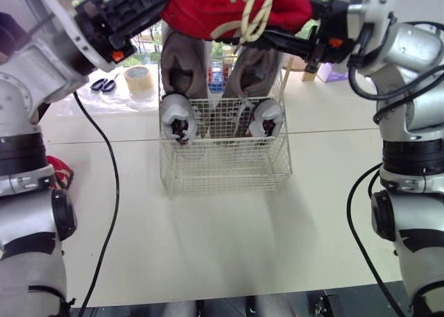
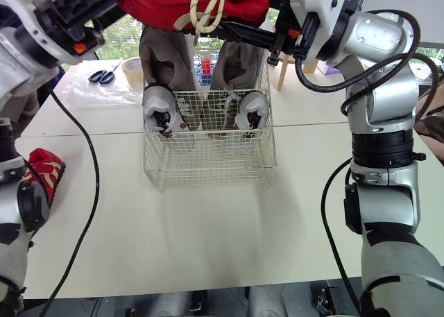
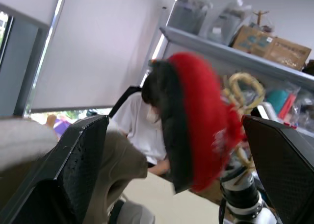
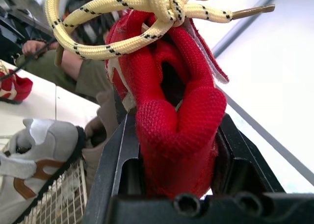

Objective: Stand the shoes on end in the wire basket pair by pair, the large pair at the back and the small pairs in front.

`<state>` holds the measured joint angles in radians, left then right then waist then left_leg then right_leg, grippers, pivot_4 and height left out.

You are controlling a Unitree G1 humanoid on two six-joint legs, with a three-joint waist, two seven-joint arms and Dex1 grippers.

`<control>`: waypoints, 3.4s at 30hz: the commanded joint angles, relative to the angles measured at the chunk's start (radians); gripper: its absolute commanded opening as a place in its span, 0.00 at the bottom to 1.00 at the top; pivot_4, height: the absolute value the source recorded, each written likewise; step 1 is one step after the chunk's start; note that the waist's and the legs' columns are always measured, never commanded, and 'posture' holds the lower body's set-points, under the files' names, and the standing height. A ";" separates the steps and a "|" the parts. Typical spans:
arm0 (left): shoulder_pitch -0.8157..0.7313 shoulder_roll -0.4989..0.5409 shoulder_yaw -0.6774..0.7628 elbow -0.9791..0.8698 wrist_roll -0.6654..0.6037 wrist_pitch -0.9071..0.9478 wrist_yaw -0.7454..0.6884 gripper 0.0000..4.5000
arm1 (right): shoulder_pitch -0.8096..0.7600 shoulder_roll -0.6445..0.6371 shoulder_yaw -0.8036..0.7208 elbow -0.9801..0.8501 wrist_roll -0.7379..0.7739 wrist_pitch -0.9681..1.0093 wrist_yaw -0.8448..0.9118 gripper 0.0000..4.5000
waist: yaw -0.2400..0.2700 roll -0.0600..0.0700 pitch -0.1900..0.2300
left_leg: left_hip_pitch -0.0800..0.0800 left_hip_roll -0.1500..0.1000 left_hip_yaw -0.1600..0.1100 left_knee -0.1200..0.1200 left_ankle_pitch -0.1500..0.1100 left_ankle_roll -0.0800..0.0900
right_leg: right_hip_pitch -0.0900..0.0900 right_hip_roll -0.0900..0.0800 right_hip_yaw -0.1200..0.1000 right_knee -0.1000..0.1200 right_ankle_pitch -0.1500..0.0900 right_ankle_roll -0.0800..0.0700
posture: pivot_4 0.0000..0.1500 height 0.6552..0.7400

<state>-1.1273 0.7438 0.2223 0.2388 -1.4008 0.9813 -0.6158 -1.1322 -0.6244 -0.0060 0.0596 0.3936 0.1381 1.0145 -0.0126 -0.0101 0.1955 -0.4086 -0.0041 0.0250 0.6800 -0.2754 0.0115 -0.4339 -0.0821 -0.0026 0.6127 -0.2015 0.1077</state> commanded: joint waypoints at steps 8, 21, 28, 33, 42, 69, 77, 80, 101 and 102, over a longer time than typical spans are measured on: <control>-0.033 -0.053 0.120 -0.030 -0.006 0.033 0.043 0.05 | 0.035 0.021 -0.029 -0.111 0.035 0.063 -0.040 0.29 | -0.001 0.000 0.000 | 0.000 0.001 0.000 0.000 0.000 0.000 | -0.001 -0.001 0.000 0.000 0.000 0.000 | 1.00 1.00; 0.120 -0.362 0.376 -0.414 -0.191 -0.315 0.564 0.05 | 0.230 0.422 -0.440 -0.179 0.740 0.460 -0.662 0.99 | 0.001 0.000 0.000 | 0.000 0.000 0.000 -0.001 0.001 -0.002 | -0.001 -0.010 0.000 0.001 0.001 0.000 | 1.00 1.00; 0.191 -0.504 0.265 -0.483 -0.182 -0.386 0.612 0.05 | 0.202 0.665 -0.366 -0.218 0.913 0.456 -0.829 0.99 | 0.002 0.000 0.000 | 0.000 0.000 0.001 -0.002 0.001 -0.003 | -0.002 -0.006 0.000 0.001 0.001 -0.001 | 1.00 1.00; 0.242 -0.538 0.197 -0.523 -0.184 -0.395 0.612 0.05 | 0.172 0.692 -0.328 -0.224 0.938 0.434 -0.860 0.99 | 0.000 0.000 0.000 | -0.001 -0.001 0.000 -0.001 0.001 -0.002 | -0.001 -0.005 0.000 0.000 0.001 -0.001 | 1.00 1.00; 0.366 -0.556 0.075 -0.565 -0.122 -0.378 0.614 0.05 | 0.160 0.672 -0.302 -0.226 0.936 0.398 -0.841 0.99 | 0.000 0.000 0.000 | -0.001 0.000 -0.001 -0.001 0.001 -0.002 | 0.000 -0.001 0.000 0.000 0.001 -0.001 | 1.00 1.00; 0.696 -0.230 0.041 -0.855 -0.264 -0.253 0.684 0.99 | 0.077 0.311 -0.386 -0.139 1.027 0.534 -0.634 0.17 | 0.001 0.001 0.000 | -0.001 0.002 -0.001 -0.002 0.001 -0.001 | -0.001 -0.001 0.000 -0.001 -0.002 -0.005 | 1.00 1.00; 0.966 0.067 0.199 -0.961 -0.485 -0.235 0.637 0.99 | 0.064 -0.258 -0.172 -0.045 0.728 0.692 0.034 0.17 | 0.000 0.001 0.001 | 0.000 0.002 0.001 -0.005 0.000 0.000 | -0.003 -0.005 0.000 -0.003 -0.005 -0.010 | 1.00 1.00; 0.987 0.140 0.227 -0.948 -0.480 -0.220 0.590 0.99 | 0.056 -0.292 -0.093 -0.046 0.602 0.631 0.152 0.17 | -0.006 0.001 0.001 | 0.001 0.002 0.001 -0.005 0.000 0.000 | -0.002 -0.004 0.000 -0.005 -0.005 -0.011 | 1.00 1.00; 1.273 0.319 0.364 -0.908 -0.198 -0.124 0.447 1.00 | 0.261 -0.176 0.099 0.002 0.141 0.296 0.363 0.39 | 0.001 0.001 0.001 | -0.001 0.001 0.003 -0.015 0.001 -0.002 | -0.004 -0.004 0.000 -0.014 -0.005 -0.010 | 1.00 1.00; 1.272 0.337 0.378 -0.888 -0.199 -0.113 0.456 1.00 | 0.266 -0.176 0.098 0.004 0.136 0.298 0.368 0.46 | 0.001 0.001 0.001 | -0.001 0.001 0.003 -0.015 0.001 -0.002 | -0.004 -0.004 0.000 -0.014 -0.005 -0.010 | 1.00 1.00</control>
<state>0.1453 1.0541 0.5460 -0.6644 -1.6151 0.8602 -0.1778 -0.8554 -0.7989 0.1144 0.0758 0.5324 0.4510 1.3718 -0.0119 -0.0089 0.1967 -0.4096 -0.0026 0.0282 0.6649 -0.2744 0.0094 -0.4377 -0.0863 -0.0027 0.5986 -0.2062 0.0973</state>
